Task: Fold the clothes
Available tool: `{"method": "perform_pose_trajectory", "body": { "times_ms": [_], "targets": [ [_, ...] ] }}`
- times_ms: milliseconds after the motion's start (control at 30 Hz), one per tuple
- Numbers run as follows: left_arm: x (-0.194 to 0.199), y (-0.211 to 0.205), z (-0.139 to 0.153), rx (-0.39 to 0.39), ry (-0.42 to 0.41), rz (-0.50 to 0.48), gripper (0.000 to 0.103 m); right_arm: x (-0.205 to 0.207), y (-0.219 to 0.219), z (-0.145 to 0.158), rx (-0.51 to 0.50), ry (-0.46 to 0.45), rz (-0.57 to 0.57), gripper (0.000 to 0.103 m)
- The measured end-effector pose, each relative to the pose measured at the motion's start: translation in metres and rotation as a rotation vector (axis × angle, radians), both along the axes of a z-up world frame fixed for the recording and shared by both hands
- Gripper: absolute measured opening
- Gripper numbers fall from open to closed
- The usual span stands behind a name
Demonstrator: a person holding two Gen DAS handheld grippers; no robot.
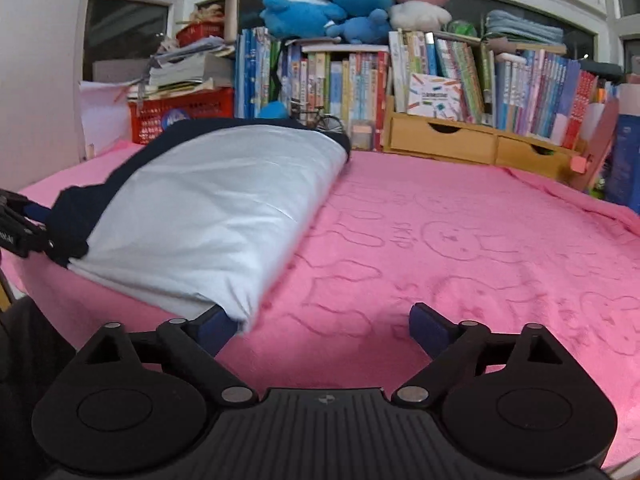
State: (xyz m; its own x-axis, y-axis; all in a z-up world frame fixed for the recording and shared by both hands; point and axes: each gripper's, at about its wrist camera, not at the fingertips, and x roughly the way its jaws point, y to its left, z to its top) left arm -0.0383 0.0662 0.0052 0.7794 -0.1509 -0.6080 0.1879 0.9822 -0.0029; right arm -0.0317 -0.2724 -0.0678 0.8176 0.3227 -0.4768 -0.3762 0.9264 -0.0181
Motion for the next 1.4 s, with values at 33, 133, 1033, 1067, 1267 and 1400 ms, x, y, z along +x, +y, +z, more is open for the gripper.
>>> {"method": "perform_pose_trajectory", "body": {
  "times_ms": [33,133,1033,1067,1267,1400],
  "targets": [
    [0.000,0.000,0.000,0.000,-0.001,0.001,0.103,0.000,-0.001,-0.001,0.003,0.004,-0.009,0.097],
    [-0.003,-0.003,0.002,0.009,0.013,0.032,0.103,-0.002,-0.004,0.000,0.015,0.024,-0.025,0.098],
    [-0.054,-0.065,0.031,0.082,0.093,0.101,0.103,-0.084,0.062,0.043,-0.078,-0.113,0.051,0.102],
    [-0.054,-0.064,0.031,0.077,0.095,0.103,0.103,-0.083,0.062,0.043,-0.074,-0.107,0.048,0.102],
    [-0.056,-0.063,0.030,0.056,0.101,0.110,0.103,-0.079,0.062,0.042,-0.060,-0.075,0.035,0.102],
    [-0.057,-0.062,0.030,0.048,0.108,0.115,0.103,-0.079,0.062,0.040,-0.061,-0.066,0.030,0.103]
  ]
}}
